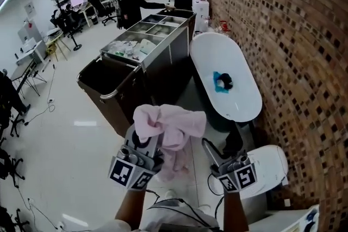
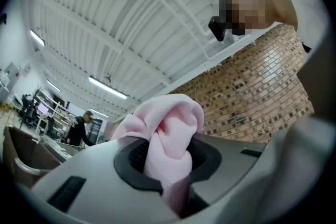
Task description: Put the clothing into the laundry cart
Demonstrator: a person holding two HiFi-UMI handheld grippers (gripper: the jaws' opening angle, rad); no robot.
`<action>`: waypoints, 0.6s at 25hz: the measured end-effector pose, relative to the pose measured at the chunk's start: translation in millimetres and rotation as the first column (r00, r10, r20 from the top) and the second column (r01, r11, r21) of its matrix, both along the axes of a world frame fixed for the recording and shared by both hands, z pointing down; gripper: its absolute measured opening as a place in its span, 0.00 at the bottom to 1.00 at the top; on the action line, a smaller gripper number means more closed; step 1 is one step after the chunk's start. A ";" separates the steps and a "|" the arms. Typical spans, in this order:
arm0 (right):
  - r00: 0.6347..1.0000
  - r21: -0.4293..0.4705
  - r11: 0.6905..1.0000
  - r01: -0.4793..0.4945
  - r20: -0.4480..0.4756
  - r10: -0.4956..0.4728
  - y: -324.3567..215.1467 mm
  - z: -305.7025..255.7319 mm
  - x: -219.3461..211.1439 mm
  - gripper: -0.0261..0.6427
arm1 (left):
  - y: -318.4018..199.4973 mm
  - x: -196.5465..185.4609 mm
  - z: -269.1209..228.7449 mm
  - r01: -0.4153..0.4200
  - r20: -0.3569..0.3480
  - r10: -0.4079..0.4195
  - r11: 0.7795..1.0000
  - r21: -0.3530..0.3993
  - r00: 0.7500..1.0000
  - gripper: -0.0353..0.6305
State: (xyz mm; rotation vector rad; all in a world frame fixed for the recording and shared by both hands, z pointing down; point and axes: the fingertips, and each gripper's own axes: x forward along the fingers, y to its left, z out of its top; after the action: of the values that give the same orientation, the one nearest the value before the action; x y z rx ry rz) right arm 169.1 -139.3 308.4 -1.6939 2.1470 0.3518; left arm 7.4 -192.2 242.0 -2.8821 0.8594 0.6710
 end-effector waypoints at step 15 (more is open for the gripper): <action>0.972 0.021 0.974 0.225 -0.068 -0.224 -131.9 -22.5 -170.1 0.70 | -101.7 -190.8 -30.2 0.258 -0.060 -0.254 0.962 0.090 0.965 0.16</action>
State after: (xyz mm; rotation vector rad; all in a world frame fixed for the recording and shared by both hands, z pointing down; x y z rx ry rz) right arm -1.0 -271.2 285.8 -1.4229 2.3402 0.3747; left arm -183.4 -293.9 211.7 -2.6151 1.1464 0.7337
